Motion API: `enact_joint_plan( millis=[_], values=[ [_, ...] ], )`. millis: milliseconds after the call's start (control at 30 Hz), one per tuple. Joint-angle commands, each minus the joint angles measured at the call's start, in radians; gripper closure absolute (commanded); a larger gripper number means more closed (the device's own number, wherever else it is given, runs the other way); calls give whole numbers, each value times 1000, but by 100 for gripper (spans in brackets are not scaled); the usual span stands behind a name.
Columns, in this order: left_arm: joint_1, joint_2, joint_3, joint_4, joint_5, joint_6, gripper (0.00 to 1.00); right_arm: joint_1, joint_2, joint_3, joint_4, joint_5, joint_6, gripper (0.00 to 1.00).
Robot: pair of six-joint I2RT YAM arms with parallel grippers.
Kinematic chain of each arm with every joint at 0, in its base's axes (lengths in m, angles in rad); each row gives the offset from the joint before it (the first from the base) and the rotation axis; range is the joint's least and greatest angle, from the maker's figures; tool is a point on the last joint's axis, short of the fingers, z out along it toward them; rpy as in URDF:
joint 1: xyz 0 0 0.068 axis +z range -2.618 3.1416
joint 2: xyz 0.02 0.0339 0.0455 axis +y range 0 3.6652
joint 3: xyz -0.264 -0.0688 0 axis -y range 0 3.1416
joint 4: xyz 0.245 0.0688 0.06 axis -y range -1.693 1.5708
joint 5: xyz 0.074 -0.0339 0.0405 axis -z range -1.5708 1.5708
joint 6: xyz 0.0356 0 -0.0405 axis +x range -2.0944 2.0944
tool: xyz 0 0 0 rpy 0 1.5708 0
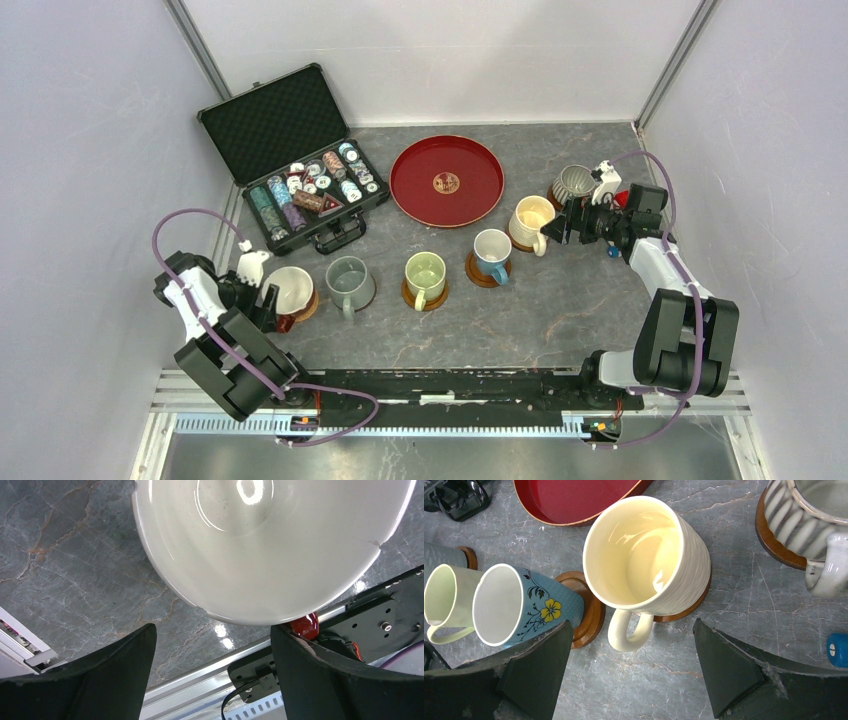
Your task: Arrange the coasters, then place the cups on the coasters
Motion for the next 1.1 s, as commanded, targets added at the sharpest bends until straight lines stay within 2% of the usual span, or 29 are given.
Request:
enact_joint_plan(
  millis=[0,167,400,533,633,1067],
  values=[
    [7,-2,56,-45,5,19,9,-4,-17,29,10,-16,-19,2],
    [12,34,211,-51,-52,-79,0,-4,-17,29,10,-19,-21,2],
    [11,109,470,-90,-4,-212,0,-4,-25,33,3,-25,-34,2],
    [-29,188,640,-115,31,-302,0,-4,-27,60,-12,-17,-45,2],
    [-102,230,731,-111,31,-377,0,-1,-35,96,-27,5,-52,2],
    [-578,283,917,24,-96,-659,0,12,-34,306,-171,71,-152,2]
  ],
)
